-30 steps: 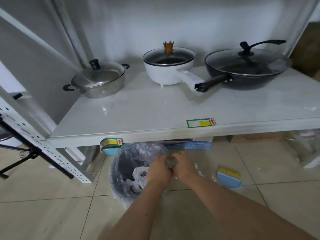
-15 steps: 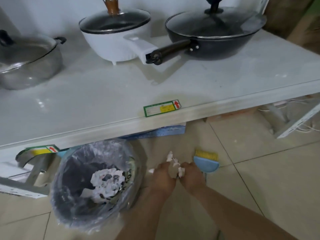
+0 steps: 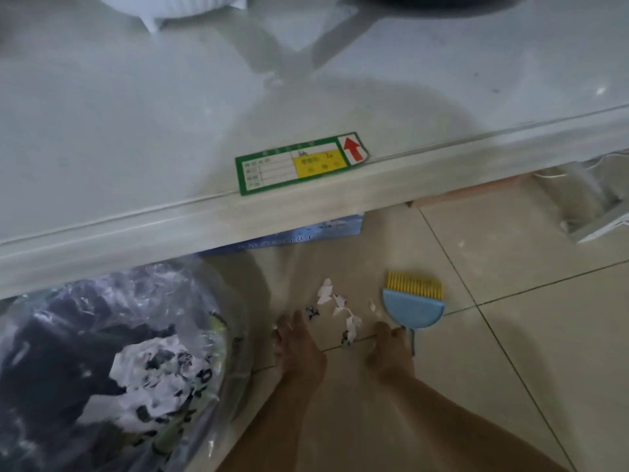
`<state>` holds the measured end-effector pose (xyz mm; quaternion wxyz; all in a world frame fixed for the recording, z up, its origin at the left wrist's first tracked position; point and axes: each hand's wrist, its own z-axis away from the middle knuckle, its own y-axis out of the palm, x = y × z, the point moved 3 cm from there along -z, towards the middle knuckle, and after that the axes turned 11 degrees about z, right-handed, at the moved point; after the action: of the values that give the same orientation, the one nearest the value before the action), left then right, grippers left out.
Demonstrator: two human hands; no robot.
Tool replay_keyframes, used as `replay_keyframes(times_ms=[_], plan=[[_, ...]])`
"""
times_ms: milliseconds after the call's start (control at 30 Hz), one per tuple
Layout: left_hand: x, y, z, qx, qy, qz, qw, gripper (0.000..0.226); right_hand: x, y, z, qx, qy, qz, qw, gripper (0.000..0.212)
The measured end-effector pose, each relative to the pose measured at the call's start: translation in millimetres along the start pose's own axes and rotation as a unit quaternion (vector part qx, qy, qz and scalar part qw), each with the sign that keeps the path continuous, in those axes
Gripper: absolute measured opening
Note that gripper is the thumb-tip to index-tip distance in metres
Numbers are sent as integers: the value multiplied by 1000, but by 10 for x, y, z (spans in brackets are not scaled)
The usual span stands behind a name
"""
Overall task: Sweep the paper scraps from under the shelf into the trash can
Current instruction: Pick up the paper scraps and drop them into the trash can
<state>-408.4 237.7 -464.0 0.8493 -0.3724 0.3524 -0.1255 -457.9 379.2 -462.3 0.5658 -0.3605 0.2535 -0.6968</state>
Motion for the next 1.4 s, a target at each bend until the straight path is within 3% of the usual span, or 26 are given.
replay_keyframes(times_ms=[200,267,400,567,733,900,1033,1233,1333,1400], plan=[[10,82,-158,3,-26,8,1000,65,247,70,-134,-7,-34,-31,999,42],[-51,124,-187,13,-3,24,1000,62,327,99,-174,-3,-41,-55,998,43],[-172,182,-240,33,79,39,996,53,458,77,-171,-24,-78,-99,992,27],[-142,35,-326,-42,91,48,994,58,348,-119,-312,-106,-27,-76,991,48],[-268,75,-524,49,108,-27,993,73,292,-109,-463,-81,-17,-5,997,46],[-238,277,-563,82,104,-69,989,79,433,-26,-454,-38,-110,19,993,37],[-96,358,-371,27,97,-38,994,51,453,119,-302,-11,-113,7,993,41],[-96,297,-201,58,108,21,992,16,440,173,-158,10,-108,-26,994,22],[-107,268,-139,62,70,107,990,28,438,134,-115,22,-79,-73,994,15],[-136,211,-82,57,50,161,984,19,446,77,-76,15,-81,-67,994,16]])
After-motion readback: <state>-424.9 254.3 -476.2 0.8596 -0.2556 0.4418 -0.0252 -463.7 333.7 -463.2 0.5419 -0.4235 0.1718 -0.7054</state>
